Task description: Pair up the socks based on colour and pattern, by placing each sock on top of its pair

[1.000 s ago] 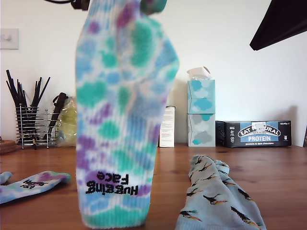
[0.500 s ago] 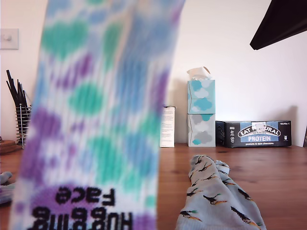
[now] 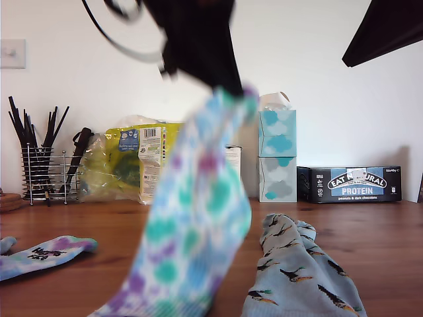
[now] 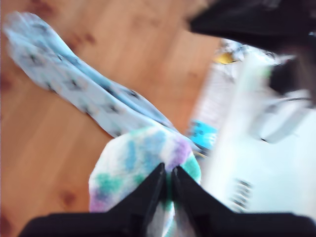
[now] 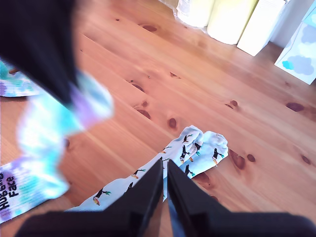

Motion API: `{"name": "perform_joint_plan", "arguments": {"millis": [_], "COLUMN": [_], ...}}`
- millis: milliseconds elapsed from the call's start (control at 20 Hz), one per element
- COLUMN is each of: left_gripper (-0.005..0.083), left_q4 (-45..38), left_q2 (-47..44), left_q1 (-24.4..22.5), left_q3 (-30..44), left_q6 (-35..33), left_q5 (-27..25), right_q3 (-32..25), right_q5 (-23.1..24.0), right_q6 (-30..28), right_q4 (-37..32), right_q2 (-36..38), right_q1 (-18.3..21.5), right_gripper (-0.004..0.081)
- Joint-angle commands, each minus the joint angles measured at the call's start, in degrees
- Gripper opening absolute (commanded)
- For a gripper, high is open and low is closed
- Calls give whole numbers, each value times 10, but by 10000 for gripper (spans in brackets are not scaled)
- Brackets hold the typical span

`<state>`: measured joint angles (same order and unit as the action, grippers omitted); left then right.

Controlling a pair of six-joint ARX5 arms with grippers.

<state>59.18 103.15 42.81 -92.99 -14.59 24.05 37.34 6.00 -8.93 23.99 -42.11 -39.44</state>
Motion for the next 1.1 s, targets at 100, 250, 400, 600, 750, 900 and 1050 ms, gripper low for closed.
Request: {"name": "perform_joint_plan", "arguments": {"millis": [100,250,400,600,750,900,1050], "left_gripper": [-24,-24,-24,-9,289,445,439], "left_q4": [-71,-163,-220,-237,-265,-318,-339], "left_q2": [45,52,59,93,116,116,110], "left_q1": [-35,-56,-69,-75,-76,-81,-86], "left_q3": [8,8,8,8,8,7,7], "left_q6": [-14,-16,3,10,11,11,13], "left_q5": [-23,-25,-25,-30,-107,-172,-198], "right_q3": [-8,-8,-8,-8,-8,-8,-8], "right_q5": [-6,-16,-16,-31,-62,-87,-89], "right_q6": [-1,0,0,-1,0,1,1], "right_q4": [-5,-5,-6,-10,-10,-9,-8], "right_q2": [8,8,8,8,8,8,8], "right_q1": [1,1,1,1,1,1,1], "right_gripper": [2,2,2,2,2,2,2]}}
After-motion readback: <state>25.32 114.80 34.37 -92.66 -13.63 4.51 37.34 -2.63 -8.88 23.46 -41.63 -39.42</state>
